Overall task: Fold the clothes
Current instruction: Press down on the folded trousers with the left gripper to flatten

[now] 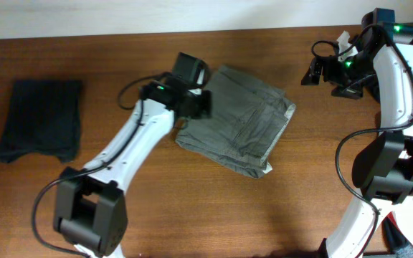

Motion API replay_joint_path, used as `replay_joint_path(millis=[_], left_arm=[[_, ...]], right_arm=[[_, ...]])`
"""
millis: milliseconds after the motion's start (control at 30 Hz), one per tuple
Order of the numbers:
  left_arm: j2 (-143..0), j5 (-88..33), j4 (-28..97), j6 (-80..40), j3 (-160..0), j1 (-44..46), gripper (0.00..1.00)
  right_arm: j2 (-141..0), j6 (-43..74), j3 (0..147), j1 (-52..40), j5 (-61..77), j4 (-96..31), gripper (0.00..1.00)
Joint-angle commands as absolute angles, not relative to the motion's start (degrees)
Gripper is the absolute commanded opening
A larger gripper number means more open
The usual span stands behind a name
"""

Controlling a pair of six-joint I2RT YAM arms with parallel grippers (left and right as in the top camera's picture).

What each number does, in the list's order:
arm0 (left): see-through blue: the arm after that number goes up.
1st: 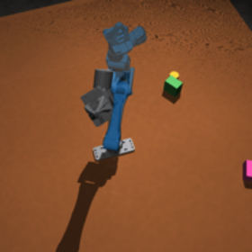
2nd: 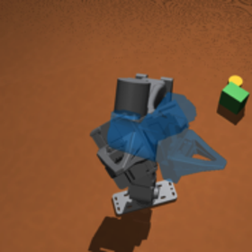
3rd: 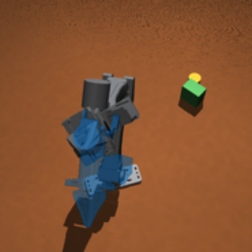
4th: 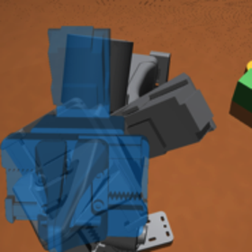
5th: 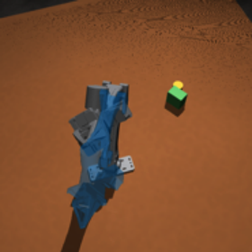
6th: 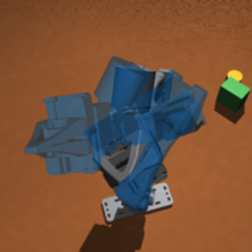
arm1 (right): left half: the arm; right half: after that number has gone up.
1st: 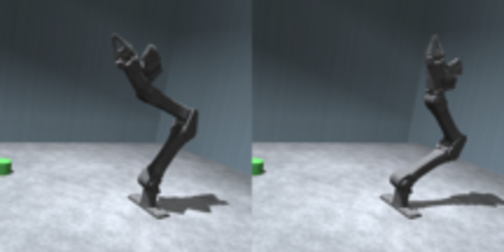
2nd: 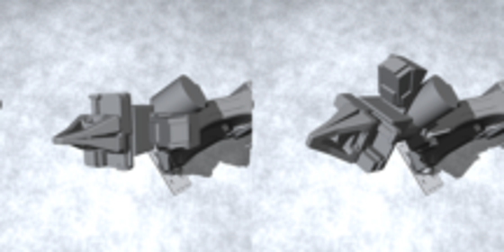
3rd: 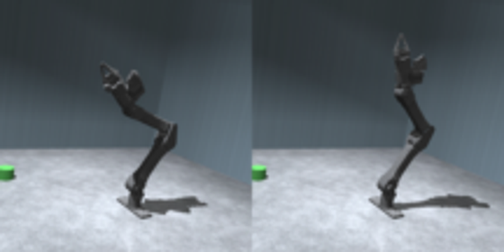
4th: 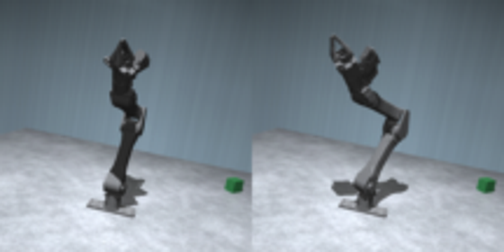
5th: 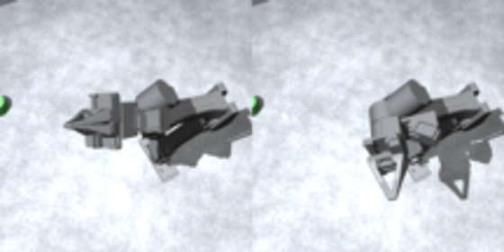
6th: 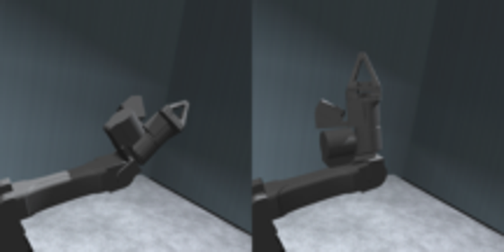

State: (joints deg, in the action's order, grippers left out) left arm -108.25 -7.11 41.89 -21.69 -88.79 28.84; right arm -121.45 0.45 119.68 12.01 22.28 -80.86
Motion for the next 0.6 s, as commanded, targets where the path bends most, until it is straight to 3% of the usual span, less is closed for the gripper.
replay_joint_path(millis=[0, 300, 567], left_arm=[[-112.5, -13.3, 40.7, -23.4, -88.6, 33.2, 0.01], [-123.0, -14.2, 35.7, -24.6, -88.6, 42.8, 0.01], [-126.3, -7.0, 46.5, -19.2, -88.6, 42.1, 0.01]], right_arm=[[-120.6, 0.4, 120.0, 11.9, 21.8, -81.0, 0.99], [-120.6, 0.4, 120.0, 11.9, 21.8, -81.0, 0.99], [-120.6, 0.4, 120.0, 11.9, 21.8, -81.0, 0.99]])
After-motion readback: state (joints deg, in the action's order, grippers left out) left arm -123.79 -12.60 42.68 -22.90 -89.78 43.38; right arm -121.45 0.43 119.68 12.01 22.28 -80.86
